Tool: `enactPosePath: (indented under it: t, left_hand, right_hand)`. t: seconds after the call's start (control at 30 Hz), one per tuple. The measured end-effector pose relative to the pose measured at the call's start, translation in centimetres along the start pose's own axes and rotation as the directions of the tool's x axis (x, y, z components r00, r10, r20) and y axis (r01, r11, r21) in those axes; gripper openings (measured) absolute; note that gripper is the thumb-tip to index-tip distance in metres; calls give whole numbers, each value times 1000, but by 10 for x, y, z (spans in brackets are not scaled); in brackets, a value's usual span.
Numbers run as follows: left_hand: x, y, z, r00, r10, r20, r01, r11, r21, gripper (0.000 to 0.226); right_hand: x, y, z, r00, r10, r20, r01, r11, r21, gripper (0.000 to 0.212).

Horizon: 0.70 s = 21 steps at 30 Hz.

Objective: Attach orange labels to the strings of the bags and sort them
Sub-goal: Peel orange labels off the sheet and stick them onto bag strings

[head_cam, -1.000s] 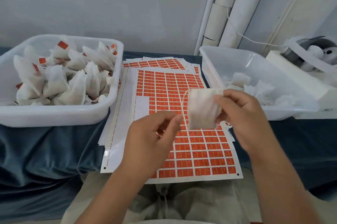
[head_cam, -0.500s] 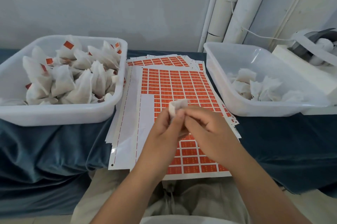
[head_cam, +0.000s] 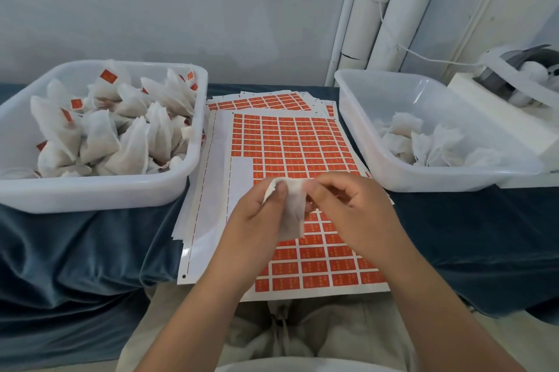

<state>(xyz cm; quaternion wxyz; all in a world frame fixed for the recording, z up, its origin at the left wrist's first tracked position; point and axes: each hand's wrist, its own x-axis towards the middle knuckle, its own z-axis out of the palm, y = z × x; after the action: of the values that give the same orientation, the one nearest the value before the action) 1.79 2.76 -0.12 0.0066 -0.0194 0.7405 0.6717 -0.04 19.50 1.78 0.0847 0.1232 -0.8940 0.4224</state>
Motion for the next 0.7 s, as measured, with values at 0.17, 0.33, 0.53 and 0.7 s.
enactPosePath:
  t: [0.17, 0.33, 0.53, 0.7]
  left_hand:
    - [5, 4, -10, 998, -23, 55, 19, 997, 80, 12]
    - [4, 3, -8, 970, 178, 166, -209, 958, 195, 35]
    - [3, -3, -6, 969, 178, 172, -201, 971, 127, 36]
    - [10, -6, -15, 983, 82, 166, -110, 980, 164, 43]
  right_hand:
    - [1, 1, -10, 983, 166, 78, -176, 974, 143, 27]
    - [1, -1, -4, 916, 213, 339, -370, 775, 512, 40]
    - [0, 2, -2, 911, 101, 400, -398, 471, 787, 41]
    - [2, 8, 0, 929, 141, 342, -366, 201, 909, 40]
